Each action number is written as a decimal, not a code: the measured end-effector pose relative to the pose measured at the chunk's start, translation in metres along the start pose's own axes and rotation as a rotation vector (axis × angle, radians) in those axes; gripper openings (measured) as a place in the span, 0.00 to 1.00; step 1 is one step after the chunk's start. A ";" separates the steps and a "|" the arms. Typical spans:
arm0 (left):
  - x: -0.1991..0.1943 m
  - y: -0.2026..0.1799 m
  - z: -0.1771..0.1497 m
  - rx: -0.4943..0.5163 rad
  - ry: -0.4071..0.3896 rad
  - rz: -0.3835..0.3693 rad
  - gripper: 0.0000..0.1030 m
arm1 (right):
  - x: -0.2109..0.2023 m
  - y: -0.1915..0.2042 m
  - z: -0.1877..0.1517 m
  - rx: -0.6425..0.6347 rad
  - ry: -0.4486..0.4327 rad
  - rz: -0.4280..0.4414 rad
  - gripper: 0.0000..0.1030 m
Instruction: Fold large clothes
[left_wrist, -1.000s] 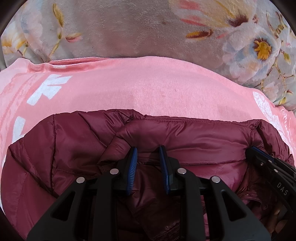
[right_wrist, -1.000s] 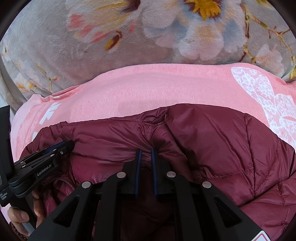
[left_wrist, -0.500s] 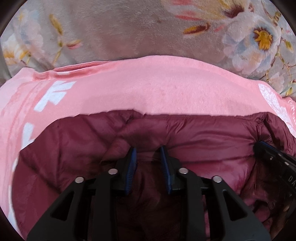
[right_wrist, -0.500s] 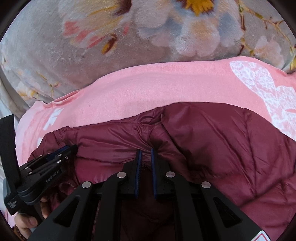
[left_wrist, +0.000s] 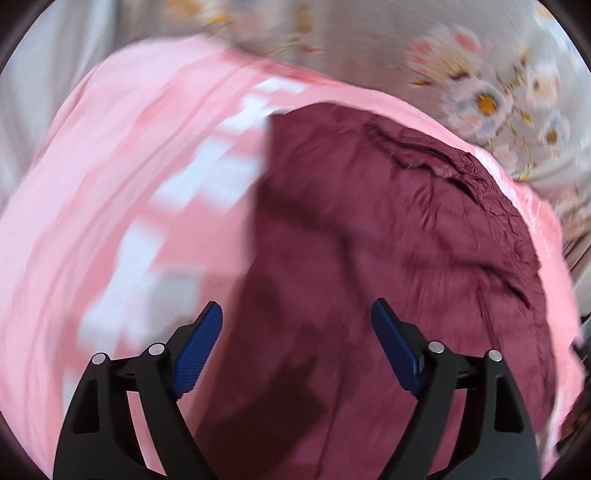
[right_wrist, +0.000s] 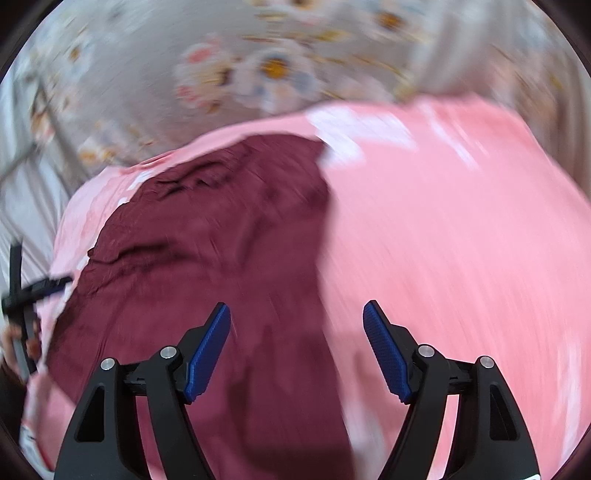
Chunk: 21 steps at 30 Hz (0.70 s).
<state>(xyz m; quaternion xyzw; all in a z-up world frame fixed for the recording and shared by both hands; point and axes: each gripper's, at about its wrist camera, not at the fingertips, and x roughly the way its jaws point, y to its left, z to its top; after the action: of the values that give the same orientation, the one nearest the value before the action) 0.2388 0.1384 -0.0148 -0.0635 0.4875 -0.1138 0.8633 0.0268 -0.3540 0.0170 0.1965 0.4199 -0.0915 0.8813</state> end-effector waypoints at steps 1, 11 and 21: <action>-0.008 0.010 -0.015 -0.023 0.019 -0.001 0.78 | -0.009 -0.014 -0.018 0.052 0.026 0.000 0.71; -0.041 0.033 -0.096 -0.161 0.014 -0.061 0.78 | -0.024 -0.029 -0.098 0.229 0.049 0.064 0.72; -0.061 0.022 -0.091 -0.183 -0.014 -0.076 0.09 | -0.026 -0.009 -0.089 0.279 -0.010 0.164 0.05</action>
<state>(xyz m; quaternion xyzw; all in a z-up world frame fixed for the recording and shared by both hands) 0.1338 0.1753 -0.0160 -0.1614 0.4871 -0.1011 0.8523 -0.0552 -0.3250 -0.0158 0.3503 0.3810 -0.0777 0.8521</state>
